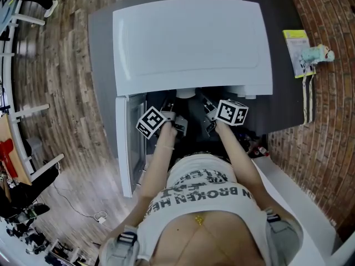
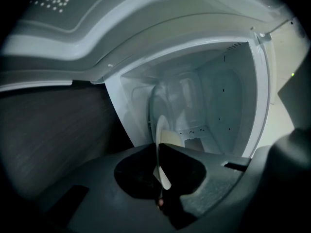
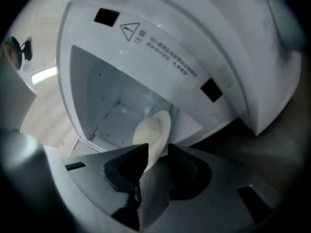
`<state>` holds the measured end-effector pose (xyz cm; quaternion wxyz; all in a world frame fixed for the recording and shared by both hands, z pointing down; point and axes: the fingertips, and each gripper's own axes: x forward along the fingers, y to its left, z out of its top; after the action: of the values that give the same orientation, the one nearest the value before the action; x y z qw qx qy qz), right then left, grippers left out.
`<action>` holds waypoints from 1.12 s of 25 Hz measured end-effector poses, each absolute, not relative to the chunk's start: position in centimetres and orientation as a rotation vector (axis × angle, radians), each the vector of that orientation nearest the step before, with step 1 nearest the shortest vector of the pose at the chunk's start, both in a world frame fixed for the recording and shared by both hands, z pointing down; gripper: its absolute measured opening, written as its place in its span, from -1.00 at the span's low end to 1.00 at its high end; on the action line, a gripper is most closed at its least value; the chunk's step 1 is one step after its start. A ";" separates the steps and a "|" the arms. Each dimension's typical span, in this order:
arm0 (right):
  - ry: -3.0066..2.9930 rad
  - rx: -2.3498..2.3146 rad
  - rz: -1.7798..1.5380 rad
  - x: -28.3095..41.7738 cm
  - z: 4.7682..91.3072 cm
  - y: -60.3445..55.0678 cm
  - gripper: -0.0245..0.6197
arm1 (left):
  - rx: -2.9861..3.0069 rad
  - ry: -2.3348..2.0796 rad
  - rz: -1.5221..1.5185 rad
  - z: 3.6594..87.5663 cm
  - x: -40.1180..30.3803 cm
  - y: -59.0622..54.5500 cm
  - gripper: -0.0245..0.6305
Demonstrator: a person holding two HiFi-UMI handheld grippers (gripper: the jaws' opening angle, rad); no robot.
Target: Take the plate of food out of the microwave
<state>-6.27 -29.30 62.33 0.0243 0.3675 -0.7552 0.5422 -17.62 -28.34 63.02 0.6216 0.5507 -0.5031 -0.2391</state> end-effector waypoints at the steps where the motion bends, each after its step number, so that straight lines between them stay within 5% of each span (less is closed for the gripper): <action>1: -2.334 1.133 1.723 -6.3 62.5 -29.5 -0.61 | 1.264 -1.154 -0.548 63.1 -17.5 -28.2 -0.85; 28: -2.299 1.193 1.828 -5.6 61.4 -29.6 -0.75 | 1.352 -1.155 -0.529 60.6 -16.5 -26.6 -0.85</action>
<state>-5.61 -29.63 61.42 -0.0145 0.3763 -0.7250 0.5766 -16.53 -26.61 60.64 0.5998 0.5831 -0.4982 -0.2280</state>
